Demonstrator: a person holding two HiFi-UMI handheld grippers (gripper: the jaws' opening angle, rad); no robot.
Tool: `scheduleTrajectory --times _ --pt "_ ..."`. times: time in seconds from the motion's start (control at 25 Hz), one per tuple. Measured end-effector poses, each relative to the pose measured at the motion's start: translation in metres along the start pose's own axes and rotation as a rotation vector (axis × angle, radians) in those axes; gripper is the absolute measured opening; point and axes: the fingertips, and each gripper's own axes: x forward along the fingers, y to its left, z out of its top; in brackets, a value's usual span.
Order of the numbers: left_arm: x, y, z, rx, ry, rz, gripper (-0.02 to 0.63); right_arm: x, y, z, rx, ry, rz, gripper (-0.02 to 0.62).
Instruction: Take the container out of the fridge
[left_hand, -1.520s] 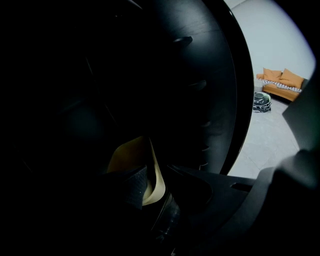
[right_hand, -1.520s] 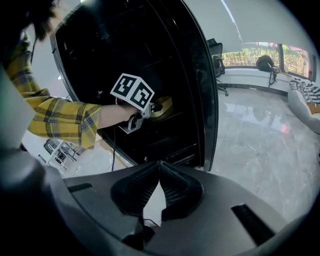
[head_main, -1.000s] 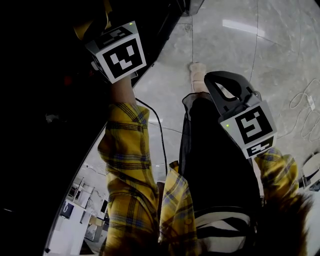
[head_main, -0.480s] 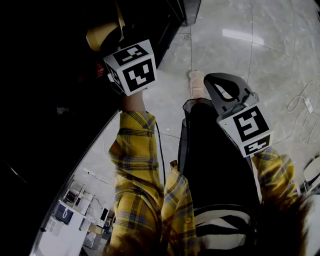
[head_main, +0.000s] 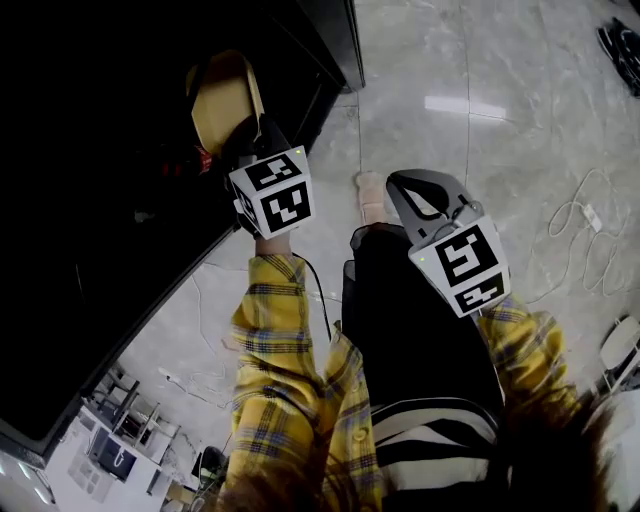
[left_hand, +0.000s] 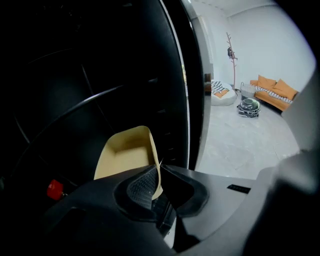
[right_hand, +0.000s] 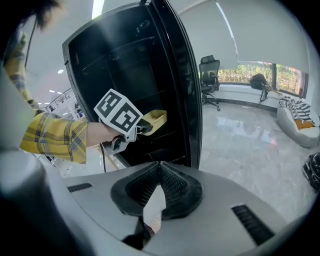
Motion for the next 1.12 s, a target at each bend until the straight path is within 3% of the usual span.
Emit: scheduleTrajectory --times 0.6,1.12 --pt "-0.091 -0.051 -0.010 -0.006 0.008 -0.108 0.038 -0.058 0.010 0.019 -0.042 -0.038 -0.021 0.029" --pt "-0.194 -0.106 -0.004 0.092 -0.061 -0.260 0.038 -0.119 -0.001 0.035 -0.074 -0.100 -0.061 0.029"
